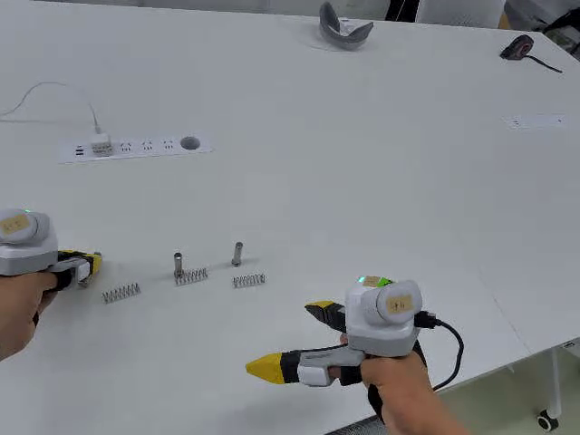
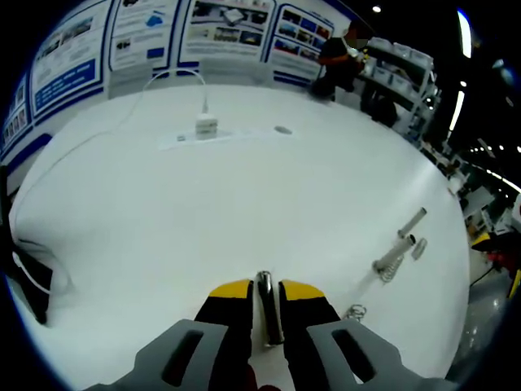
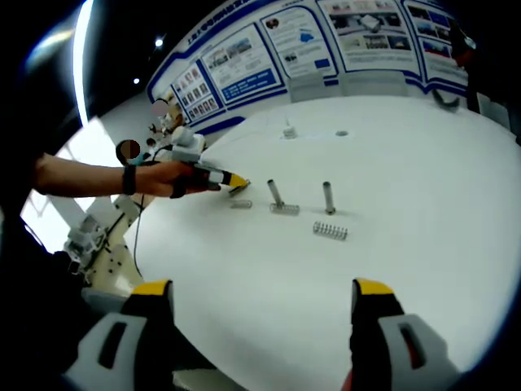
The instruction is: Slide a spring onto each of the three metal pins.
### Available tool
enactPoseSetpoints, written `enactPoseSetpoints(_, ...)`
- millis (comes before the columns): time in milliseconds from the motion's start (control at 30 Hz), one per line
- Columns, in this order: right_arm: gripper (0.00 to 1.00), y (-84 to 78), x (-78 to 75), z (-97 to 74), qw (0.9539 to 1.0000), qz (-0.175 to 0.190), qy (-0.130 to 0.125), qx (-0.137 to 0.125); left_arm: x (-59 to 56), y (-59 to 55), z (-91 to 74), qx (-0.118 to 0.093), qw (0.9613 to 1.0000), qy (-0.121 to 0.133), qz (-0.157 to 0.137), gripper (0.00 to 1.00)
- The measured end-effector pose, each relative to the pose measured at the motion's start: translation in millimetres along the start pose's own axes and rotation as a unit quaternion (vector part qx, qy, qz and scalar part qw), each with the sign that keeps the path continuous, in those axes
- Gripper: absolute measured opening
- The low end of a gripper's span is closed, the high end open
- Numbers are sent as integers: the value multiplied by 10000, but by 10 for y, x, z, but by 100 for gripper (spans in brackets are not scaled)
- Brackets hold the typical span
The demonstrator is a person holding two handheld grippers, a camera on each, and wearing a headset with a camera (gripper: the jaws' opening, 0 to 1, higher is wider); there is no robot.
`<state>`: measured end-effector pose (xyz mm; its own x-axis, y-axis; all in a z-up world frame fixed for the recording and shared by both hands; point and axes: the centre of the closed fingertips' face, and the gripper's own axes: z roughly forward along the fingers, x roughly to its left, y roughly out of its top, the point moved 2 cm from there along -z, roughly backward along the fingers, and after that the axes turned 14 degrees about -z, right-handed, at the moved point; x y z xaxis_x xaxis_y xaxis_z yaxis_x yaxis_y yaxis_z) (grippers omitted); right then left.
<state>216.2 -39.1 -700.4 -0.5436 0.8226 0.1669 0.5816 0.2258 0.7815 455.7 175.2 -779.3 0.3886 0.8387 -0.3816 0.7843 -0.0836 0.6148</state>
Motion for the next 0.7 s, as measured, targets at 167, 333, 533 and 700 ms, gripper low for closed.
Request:
enactPoseSetpoints(167, 92, 35, -38, -17, 10000, 5, -39, -37, 13, -51, 23, 30, 9999, 83, 67, 9)
enactPoseSetpoints(333, 92, 37, -45, -25, 10000, -7, -41, -40, -50, -163, -35, 333, 9978, -46, 579, 8)
enactPoseSetpoints(533, 92, 19, -45, -26, 10000, -21, -20, -18, -61, -264, -130, 465, 9944, 22, 950, 8)
enactPoseSetpoints(700, 92, 21, -37, -34, 10000, -9, -40, -48, -72, -201, -102, 441, 9929, 78, 1105, 10)
